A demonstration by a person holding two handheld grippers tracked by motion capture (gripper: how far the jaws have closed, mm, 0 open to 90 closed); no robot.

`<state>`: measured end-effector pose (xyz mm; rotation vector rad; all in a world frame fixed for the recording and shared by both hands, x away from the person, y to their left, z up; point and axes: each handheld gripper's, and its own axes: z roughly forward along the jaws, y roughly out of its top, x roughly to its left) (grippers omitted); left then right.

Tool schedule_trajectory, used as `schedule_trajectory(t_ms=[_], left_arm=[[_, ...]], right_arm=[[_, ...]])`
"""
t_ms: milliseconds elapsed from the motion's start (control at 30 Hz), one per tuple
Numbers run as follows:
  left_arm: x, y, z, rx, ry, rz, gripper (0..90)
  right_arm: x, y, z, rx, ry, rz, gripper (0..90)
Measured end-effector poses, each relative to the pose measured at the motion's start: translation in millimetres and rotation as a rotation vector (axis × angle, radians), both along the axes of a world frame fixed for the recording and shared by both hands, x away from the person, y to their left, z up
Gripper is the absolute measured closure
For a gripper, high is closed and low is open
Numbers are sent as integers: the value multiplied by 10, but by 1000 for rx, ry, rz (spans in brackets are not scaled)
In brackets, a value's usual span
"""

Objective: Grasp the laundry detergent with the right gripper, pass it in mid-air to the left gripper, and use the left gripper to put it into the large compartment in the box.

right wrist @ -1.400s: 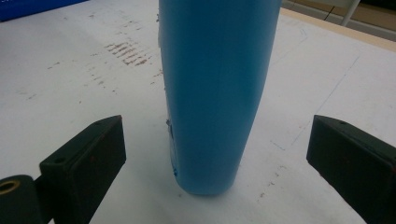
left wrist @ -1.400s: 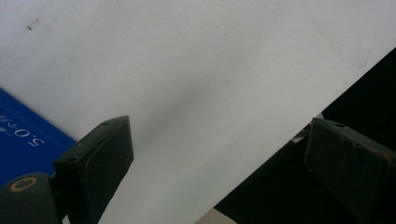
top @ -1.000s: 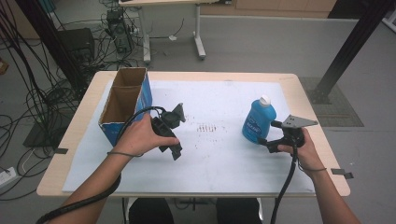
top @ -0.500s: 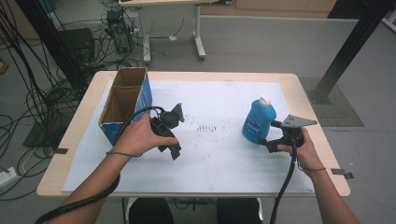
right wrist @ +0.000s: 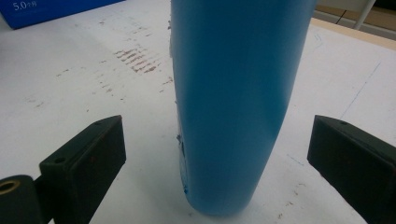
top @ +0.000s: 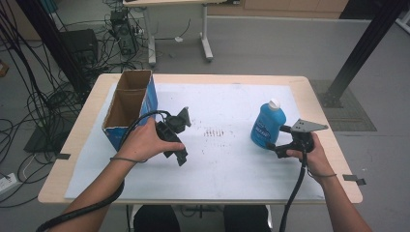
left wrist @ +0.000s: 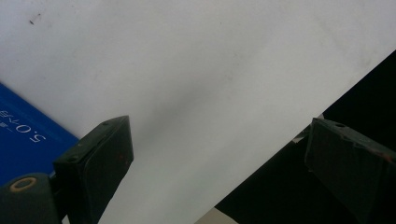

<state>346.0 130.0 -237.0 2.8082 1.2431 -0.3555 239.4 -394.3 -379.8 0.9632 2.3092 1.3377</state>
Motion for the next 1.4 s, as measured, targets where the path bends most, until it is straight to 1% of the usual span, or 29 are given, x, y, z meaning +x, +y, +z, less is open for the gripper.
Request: schedule_trajectory(t_ms=[333, 500, 900, 967, 1200, 1400], left_arm=[[15, -12, 53, -4, -9, -6, 82], [39, -10, 51, -7, -6, -6, 82], [73, 2, 45, -8, -3, -8, 82], [67, 1, 44, -6, -7, -3, 82], [82, -16, 36, -4, -2, -13, 82], [84, -33, 44, -5, -3, -10, 82]], right_arm=[[24, -21, -23, 5, 7, 0, 42], [36, -26, -9, 2, 1, -3, 42], [73, -11, -12, -5, 5, 0, 43], [73, -9, -13, -7, 3, -3, 43], [72, -21, -15, -6, 2, -7, 43], [65, -35, -16, -4, 2, -10, 42]])
